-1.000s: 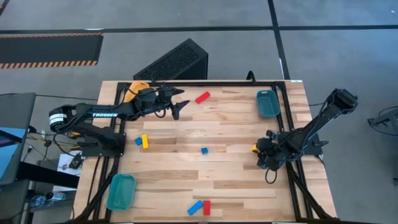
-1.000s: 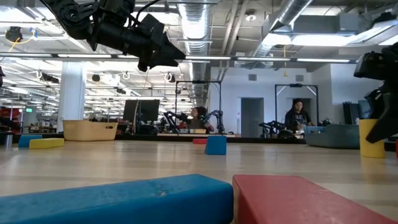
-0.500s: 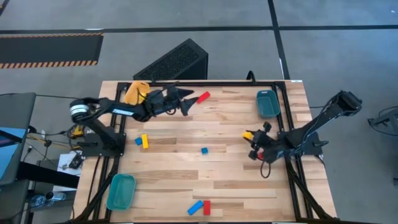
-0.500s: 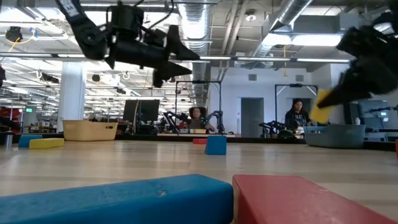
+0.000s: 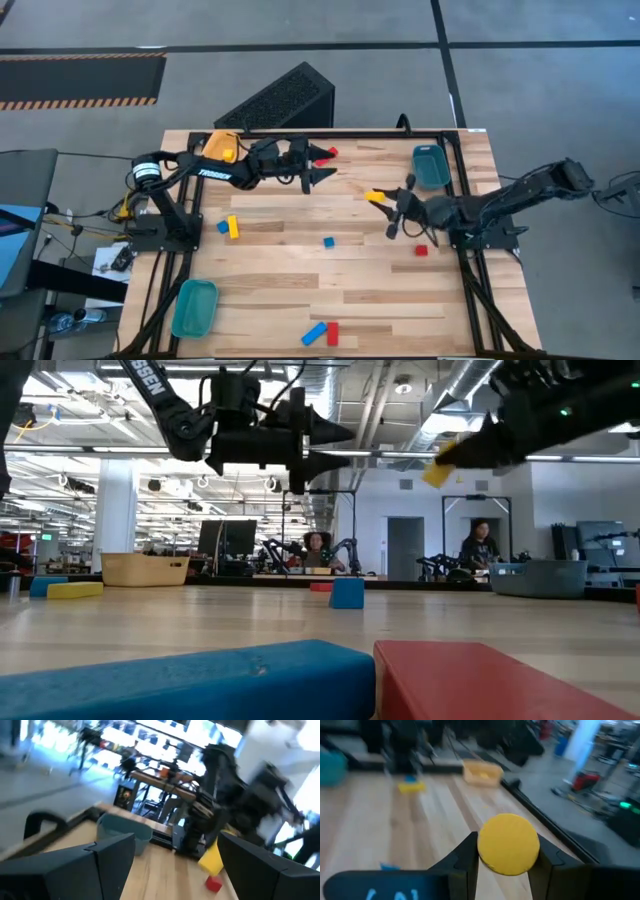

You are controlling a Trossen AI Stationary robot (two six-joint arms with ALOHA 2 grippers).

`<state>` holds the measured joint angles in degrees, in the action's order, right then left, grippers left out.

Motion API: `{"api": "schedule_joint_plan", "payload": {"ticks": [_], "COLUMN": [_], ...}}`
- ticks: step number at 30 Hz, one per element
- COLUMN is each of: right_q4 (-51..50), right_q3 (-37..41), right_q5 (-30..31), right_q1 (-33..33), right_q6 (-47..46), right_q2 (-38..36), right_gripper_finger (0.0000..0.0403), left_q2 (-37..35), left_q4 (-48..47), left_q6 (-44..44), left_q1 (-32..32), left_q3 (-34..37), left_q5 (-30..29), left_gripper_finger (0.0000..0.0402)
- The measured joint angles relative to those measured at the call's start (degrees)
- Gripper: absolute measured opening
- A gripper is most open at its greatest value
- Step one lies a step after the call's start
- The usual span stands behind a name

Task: Sort & place blocks by color
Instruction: Put the right yellow block into the yellow bin

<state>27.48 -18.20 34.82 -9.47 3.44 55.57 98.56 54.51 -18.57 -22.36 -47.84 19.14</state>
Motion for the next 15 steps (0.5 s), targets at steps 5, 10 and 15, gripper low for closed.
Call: {"api": "schedule_joint_plan", "payload": {"ticks": [5, 10, 15], "right_q4": [7.73, 13.03, 14.23], "right_q3": [0.0, -0.19, -2.56], "right_q5": [-13.6, -19.81, -25.82], "right_q1": [8.96, 15.89, 20.41], "right_q6": [-0.37, -4.52, -7.93], "right_q2": [0.0, 0.02, 0.14], "right_gripper_finger": [0.0127, 0.0127, 0.0127], "left_q2": [-0.09, -0.07, -0.07], "left_q4": [-0.66, -1.43, -0.7], "left_q6": [9.43, 16.33, 21.84], "left_q1": [1.47, 3.35, 4.08], "left_q3": [-1.47, -1.53, -1.53], "left_q5": [1.59, 1.59, -0.71], "left_gripper_finger": [0.0272, 0.0272, 0.0272]}}
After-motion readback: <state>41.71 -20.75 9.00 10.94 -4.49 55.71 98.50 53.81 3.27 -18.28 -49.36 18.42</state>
